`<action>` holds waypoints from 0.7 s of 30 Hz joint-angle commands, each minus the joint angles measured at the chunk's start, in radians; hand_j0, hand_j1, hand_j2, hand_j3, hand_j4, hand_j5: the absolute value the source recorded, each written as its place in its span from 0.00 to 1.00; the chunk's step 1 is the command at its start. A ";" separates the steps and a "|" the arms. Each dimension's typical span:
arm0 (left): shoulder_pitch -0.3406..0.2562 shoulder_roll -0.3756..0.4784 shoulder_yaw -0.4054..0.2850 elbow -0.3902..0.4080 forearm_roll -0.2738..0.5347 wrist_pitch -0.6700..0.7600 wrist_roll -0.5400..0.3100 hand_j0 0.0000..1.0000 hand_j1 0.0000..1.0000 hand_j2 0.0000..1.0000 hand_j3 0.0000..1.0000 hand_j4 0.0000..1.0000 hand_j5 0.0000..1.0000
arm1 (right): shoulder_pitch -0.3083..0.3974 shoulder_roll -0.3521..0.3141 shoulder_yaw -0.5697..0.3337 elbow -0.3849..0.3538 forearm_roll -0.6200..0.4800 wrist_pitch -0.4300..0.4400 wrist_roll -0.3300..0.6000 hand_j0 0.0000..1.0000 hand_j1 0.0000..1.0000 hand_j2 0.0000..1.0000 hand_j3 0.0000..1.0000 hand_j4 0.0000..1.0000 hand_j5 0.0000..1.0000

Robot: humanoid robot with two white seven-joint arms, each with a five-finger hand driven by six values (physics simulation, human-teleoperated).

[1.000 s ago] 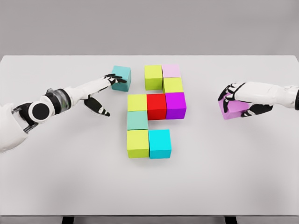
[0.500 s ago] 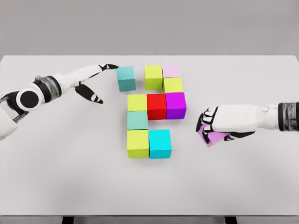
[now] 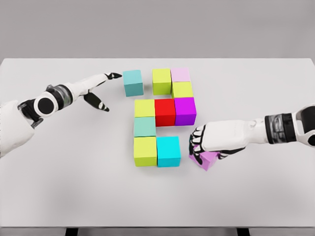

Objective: Assemble the squares on the desktop into the number 2

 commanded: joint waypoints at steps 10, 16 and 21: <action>-0.002 -0.028 -0.002 0.003 -0.006 0.003 -0.001 1.00 1.00 1.00 1.00 1.00 1.00 | -0.005 -0.031 -0.036 0.001 -0.005 0.003 0.000 1.00 1.00 1.00 1.00 1.00 1.00; -0.002 -0.037 -0.002 0.003 -0.006 0.003 -0.001 1.00 1.00 1.00 1.00 1.00 1.00 | 0.009 -0.087 -0.142 0.010 -0.013 0.003 0.000 1.00 1.00 1.00 1.00 1.00 1.00; -0.002 -0.051 -0.002 0.005 -0.004 0.004 -0.001 1.00 1.00 1.00 1.00 1.00 1.00 | 0.035 -0.082 -0.137 0.030 -0.015 0.003 0.000 1.00 1.00 1.00 1.00 1.00 1.00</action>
